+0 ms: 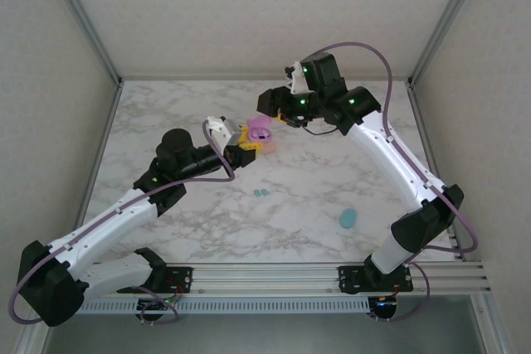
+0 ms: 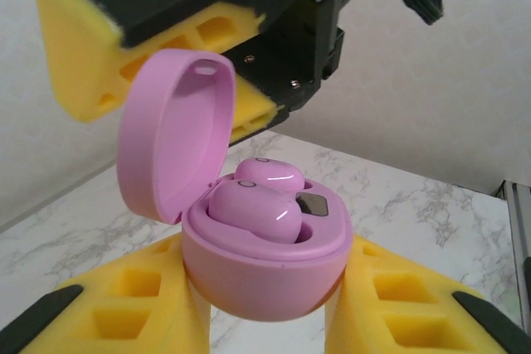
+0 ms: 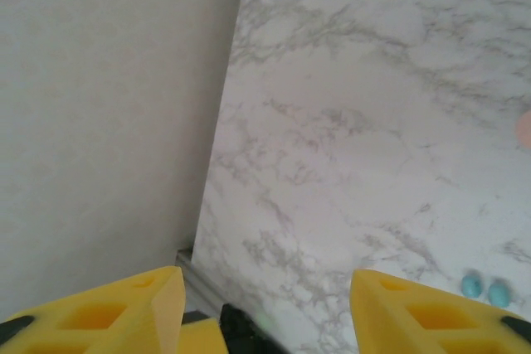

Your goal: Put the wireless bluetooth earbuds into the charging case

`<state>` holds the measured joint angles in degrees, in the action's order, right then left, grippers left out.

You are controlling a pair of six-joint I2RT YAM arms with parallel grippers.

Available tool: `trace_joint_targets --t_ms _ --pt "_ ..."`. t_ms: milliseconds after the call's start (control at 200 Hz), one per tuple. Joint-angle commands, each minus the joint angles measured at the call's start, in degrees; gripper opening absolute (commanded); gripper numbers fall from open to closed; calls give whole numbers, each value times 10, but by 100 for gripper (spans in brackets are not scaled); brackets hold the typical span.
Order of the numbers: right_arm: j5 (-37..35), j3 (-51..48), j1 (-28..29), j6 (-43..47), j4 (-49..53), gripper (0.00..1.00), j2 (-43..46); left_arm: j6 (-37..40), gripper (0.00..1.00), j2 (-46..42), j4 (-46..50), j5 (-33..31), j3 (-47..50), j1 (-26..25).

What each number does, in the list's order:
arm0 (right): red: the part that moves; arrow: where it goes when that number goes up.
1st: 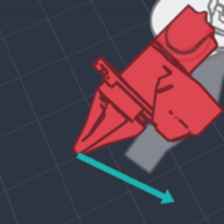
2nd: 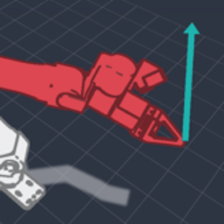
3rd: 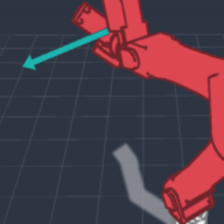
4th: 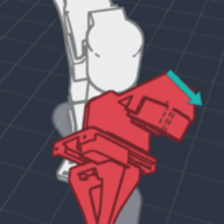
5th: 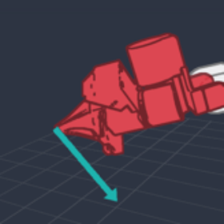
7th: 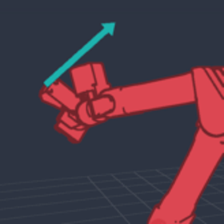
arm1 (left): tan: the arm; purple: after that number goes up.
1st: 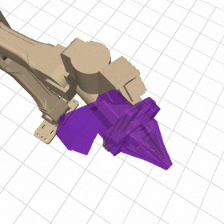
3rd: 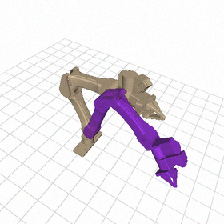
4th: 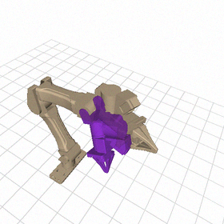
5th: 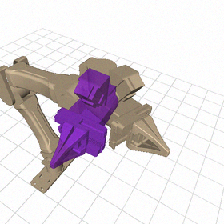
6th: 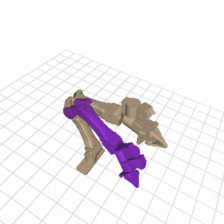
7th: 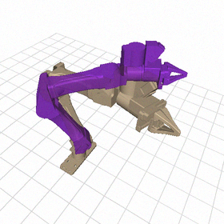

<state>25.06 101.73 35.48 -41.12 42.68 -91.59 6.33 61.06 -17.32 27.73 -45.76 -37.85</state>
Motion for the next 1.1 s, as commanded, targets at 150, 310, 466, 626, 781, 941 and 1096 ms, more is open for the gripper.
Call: trace_joint_targets --t_ms 150,310,466,626,781,941,1096 --pt "85 -124 -9 -38 -83 59 98 -31 34 -1 -39 -4 -17 -6" --pt "137 -208 -27 -99 -187 66 153 -44 34 5 -50 8 -26 -6" --pt "215 -264 -40 -171 -299 68 171 -64 34 14 -75 14 -32 -5" --pt "255 -290 -40 -228 -364 67 163 -87 34 26 -103 22 -41 -5" --pt "275 -308 -41 -268 -424 61 160 -90 34 32 -107 23 -48 -5" --pt "273 -310 -41 -271 -427 52 156 -89 34 34 -105 26 -50 -5" --pt "274 -319 -42 -284 -449 42 150 -84 35 35 -99 29 -52 -5"
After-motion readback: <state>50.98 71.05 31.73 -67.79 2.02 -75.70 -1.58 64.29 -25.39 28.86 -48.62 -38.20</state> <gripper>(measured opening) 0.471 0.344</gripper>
